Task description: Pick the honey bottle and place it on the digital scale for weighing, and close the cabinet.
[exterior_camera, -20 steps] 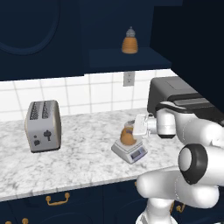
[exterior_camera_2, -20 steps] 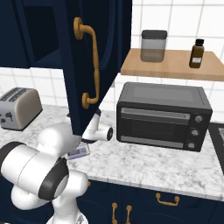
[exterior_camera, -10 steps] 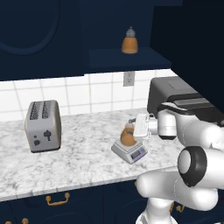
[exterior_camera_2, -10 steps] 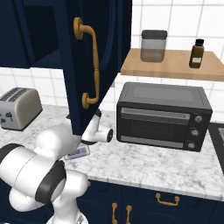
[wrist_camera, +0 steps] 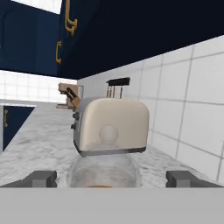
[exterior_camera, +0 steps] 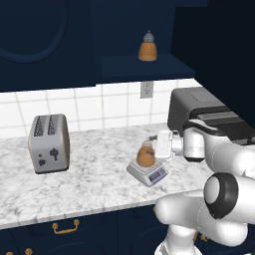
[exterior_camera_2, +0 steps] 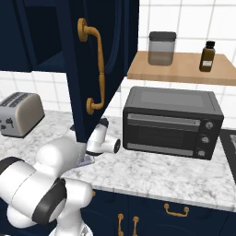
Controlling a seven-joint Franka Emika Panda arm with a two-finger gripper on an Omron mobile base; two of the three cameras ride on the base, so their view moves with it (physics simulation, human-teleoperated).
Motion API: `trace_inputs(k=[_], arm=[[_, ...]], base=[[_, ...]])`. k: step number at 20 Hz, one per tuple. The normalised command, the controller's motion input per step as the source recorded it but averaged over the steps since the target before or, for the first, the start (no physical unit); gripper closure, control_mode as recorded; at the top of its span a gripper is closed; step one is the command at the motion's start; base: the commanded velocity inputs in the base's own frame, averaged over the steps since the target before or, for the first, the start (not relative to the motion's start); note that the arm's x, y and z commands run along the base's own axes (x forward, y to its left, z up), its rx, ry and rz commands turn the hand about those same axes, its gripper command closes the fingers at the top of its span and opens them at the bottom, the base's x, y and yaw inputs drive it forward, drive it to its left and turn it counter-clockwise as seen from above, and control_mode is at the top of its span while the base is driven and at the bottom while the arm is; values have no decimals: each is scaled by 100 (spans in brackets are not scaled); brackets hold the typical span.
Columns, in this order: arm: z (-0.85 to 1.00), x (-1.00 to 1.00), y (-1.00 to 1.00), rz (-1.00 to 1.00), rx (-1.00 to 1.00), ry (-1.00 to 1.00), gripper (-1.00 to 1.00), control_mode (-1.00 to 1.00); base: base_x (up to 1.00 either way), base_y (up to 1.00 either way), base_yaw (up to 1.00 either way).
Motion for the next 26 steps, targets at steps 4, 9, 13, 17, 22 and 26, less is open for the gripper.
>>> trace_inputs(k=[4, 9, 13, 17, 22, 26], arm=[[0, -14, -17, 0, 1, -1, -100, -100], [1, -31, -26, -1, 3, -8, -100, -100], [11, -59, -28, -4, 2, -18, -100, -100], [0, -51, -15, -2, 0, -19, -100, -100], [3, -77, -42, -1, 3, -23, -100, -100], [17, -84, -60, 0, 3, -21, -100, -100]], base=[[0, 0, 0], [0, 0, 0], [0, 0, 0], [0, 0, 0], [0, 0, 0], [0, 0, 0]])
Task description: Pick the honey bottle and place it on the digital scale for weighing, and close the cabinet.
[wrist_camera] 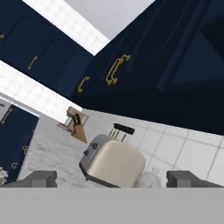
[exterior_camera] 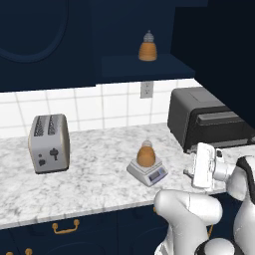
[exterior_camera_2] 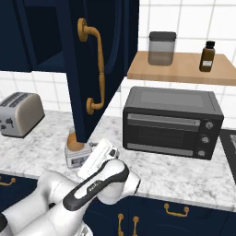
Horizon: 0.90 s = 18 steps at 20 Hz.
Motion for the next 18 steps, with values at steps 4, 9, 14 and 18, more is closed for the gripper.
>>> trace_inputs(k=[4, 9, 14, 18], arm=[[8, -70, -67, -5, 3, -16, -100, -100], [47, -34, -86, -8, 6, -11, -100, -100], [20, -11, -90, -13, 3, -16, -100, -100], [2, 7, -91, -14, 0, -37, -100, -100]], base=[[0, 0, 0], [0, 0, 0], [0, 0, 0], [0, 0, 0]])
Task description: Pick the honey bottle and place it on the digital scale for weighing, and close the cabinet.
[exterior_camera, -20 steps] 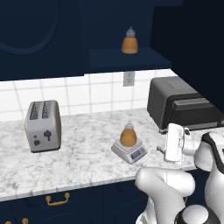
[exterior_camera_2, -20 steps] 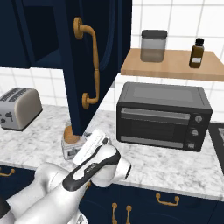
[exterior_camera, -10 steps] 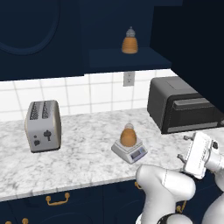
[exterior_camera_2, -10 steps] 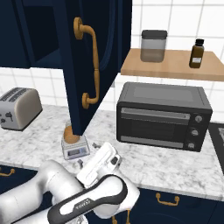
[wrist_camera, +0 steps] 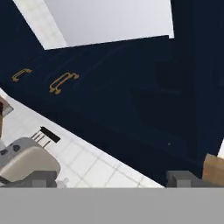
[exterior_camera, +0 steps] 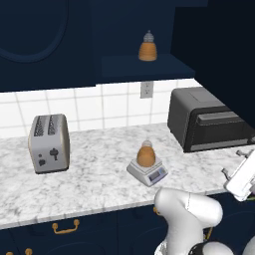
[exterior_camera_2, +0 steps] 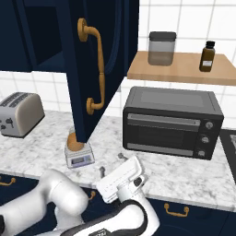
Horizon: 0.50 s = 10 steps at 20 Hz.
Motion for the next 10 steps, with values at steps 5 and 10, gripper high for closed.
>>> trace_inputs(k=[5, 10], arm=[[25, 0, -78, -11, -1, -41, -100, -100], [69, -3, -52, -19, -8, -45, -100, -100]], base=[[0, 0, 0], [0, 0, 0]])
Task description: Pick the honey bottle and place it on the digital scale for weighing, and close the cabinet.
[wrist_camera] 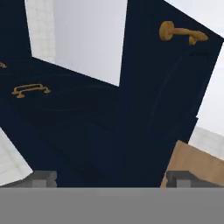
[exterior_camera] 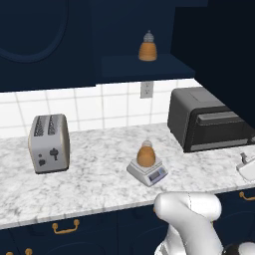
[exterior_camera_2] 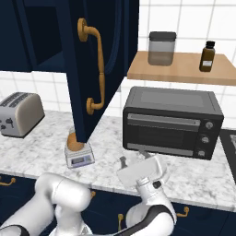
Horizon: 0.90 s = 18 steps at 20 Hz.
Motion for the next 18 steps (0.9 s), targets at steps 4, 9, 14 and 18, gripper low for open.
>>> trace_inputs(k=[4, 9, 14, 18], arm=[[100, 0, -15, -19, -11, -54, -100, -100], [100, 0, 0, -7, -6, -33, -100, -100], [87, 0, 1, -1, -8, 1, -100, -100], [79, 0, 70, -16, -28, 34, -100, -100]], base=[[0, 0, 0], [0, 0, 0], [0, 0, 0], [0, 0, 0]])
